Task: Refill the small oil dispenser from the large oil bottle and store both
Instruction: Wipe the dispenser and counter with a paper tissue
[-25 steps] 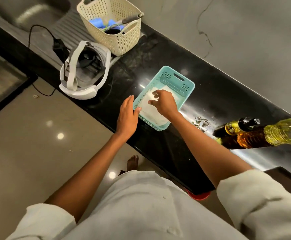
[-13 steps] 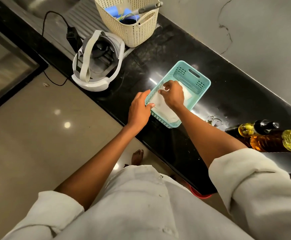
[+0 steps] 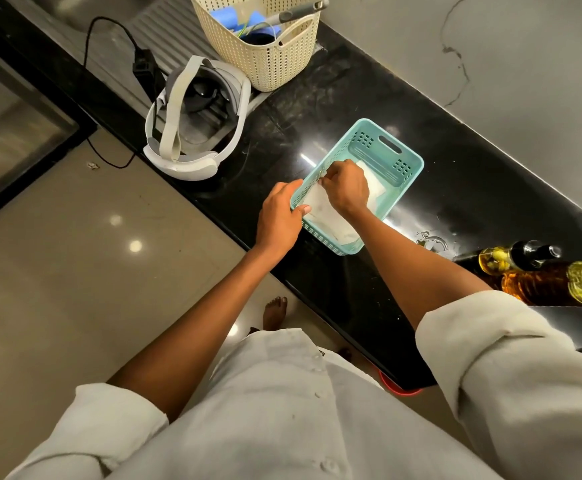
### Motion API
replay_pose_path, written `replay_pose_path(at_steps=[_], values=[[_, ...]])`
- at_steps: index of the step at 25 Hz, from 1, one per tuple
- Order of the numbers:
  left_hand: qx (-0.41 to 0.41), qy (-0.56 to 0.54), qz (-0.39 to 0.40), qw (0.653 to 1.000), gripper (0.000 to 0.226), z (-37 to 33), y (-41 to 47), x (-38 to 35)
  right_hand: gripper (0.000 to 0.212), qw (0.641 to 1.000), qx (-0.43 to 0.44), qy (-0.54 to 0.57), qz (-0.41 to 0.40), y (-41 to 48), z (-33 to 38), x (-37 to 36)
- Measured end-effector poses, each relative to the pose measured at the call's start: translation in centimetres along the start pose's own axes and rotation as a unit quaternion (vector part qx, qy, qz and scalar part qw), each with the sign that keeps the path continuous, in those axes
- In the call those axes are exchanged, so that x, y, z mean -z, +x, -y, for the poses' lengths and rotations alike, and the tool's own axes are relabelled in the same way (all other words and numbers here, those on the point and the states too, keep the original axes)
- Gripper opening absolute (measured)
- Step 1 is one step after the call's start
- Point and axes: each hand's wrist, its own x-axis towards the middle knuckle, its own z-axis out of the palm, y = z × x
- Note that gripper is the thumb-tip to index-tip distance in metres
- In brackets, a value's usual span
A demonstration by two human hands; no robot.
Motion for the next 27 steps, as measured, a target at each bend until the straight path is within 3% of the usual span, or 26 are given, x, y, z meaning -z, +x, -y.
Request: replay_pose_path(at_steps=[6, 10, 13, 16, 22, 27], values=[[0.0, 0.008, 0.002, 1.0, 0.058, 0.1, 0.0, -0.1, 0.008, 0.996, 0.067, 0.059, -0.029, -1.5, -1.0, 2.9], [-0.002, 0.014, -0.003, 1.0, 0.056, 0.4, 0.4, 0.0, 0.028, 0.976, 0.07, 0.196, -0.06, -3.7, -2.0, 6.0], [-0.009, 0.021, -0.001, 1.0, 0.055, 0.3, 0.4, 0.0, 0.004, 0.922, 0.018, 0.386, -0.021, -4.7, -2.4, 7.6], [-0.009, 0.02, -0.003, 1.0, 0.055, 0.3, 0.5, 0.1, 0.016, 0.873, -0.024, 0.487, -0.005, -5.4, -2.6, 8.3], [-0.018, 0.015, -0.001, 1.0, 0.057, -0.3, 0.2, -0.1, 0.018, 0.945, -0.015, 0.323, -0.052, -6.5, -1.7, 8.3], [-0.025, 0.033, -0.004, 0.999, 0.063, -1.1, -0.2, 0.1, 0.016, 0.936, -0.006, 0.343, -0.072, -7.5, -0.5, 10.3]])
